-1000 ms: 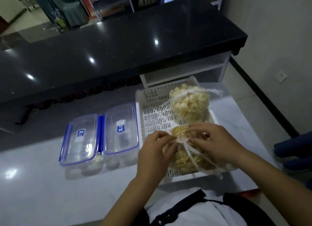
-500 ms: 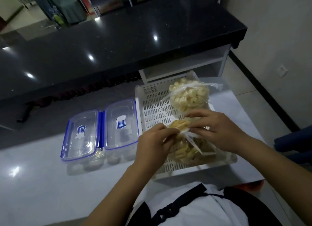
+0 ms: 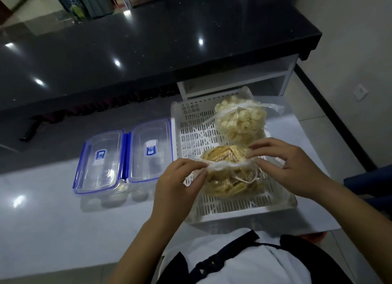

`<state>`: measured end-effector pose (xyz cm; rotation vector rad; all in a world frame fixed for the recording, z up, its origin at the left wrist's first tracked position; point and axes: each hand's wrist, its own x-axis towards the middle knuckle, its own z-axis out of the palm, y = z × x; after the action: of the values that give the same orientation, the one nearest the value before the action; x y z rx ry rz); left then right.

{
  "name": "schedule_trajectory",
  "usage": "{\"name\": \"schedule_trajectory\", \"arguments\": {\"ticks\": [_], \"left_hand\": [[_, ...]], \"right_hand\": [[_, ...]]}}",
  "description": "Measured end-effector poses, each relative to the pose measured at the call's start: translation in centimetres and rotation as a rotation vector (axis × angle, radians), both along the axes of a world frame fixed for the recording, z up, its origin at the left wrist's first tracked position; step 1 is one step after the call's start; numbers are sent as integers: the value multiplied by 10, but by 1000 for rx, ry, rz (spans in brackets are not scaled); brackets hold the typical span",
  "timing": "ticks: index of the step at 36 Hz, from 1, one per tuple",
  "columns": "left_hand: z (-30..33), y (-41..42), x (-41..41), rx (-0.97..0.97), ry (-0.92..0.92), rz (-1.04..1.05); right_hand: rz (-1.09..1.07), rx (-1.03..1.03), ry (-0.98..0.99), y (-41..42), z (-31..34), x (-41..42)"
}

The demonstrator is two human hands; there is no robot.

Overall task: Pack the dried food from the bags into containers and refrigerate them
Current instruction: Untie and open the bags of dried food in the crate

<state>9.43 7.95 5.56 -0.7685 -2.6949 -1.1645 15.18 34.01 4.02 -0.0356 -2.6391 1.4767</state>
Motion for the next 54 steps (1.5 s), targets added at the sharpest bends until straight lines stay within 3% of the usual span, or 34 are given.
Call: {"name": "schedule_trajectory", "arguments": {"ticks": [5,10,13,21,28,31,35,38,46,54], "left_hand": [[21,10,-8,-69,62,-108],[30,36,-23,-399,-43,-276],[30,39,-26,-460,-65,-299],[57,27,-12,-29,64,-203],[71,16,-7,178,42,-72],[57,7,-7,224,-78,36],[31,-2,-1,381,-391,151],[26,-4,4,424,-449,141],[48,-7,-10,498,-396,128],[78,-11,-25,762,-671,-18]], "right_hand": [[75,63,-33,-9,14,-10],[148,329,11,-24,11,-22],[191,390,81,-27,10,-21],[93,249,291,-20,46,-12],[71,171,364,-1,71,-9],[54,25,254,9,58,-3],[17,-162,35,8,31,11],[-12,-226,14,4,23,18],[-97,-219,178,6,45,8],[-224,99,439,5,74,-5]]}}
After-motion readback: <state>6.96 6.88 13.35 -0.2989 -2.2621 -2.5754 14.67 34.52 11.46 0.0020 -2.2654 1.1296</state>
